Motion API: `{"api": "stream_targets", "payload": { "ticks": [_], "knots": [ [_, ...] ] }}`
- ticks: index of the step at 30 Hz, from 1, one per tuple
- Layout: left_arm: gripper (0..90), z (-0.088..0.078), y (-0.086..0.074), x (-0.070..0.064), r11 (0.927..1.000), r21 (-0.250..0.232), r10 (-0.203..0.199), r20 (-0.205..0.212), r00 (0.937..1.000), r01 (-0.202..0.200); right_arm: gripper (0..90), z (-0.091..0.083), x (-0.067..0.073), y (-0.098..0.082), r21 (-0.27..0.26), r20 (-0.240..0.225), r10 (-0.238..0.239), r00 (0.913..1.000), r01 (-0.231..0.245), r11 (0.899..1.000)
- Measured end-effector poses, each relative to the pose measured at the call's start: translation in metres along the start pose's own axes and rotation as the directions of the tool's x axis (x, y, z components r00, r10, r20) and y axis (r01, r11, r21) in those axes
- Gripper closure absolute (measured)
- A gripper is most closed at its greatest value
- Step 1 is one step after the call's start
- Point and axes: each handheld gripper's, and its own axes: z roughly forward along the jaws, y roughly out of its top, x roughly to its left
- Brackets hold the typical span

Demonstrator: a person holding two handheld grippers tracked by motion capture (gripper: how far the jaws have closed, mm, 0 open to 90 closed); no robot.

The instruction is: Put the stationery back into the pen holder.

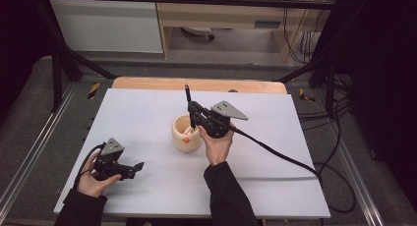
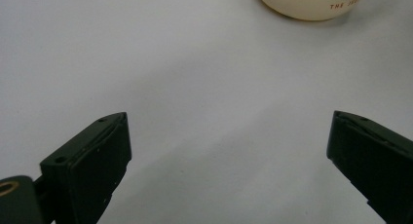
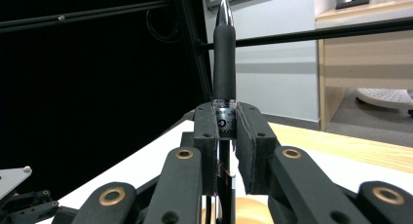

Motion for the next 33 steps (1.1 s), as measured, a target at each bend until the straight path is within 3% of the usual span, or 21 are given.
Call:
{"api": "stream_targets", "payload": {
  "ticks": [17,33],
  "knots": [
    [2.4,0.000,0.001,0.000,1.0000,-0.007,-0.001,0.004,1.0000,0.001,79.9,0.031,-0.008,-0.026,0.032,0.001,0.019,0.9998,-0.019,0.999],
    [2.4,0.000,0.000,0.000,1.0000,-0.007,-0.005,0.003,1.0000,0.005,79.8,0.036,-0.007,-0.051,0.093,0.004,0.007,1.0000,-0.007,0.996]
  ]
}}
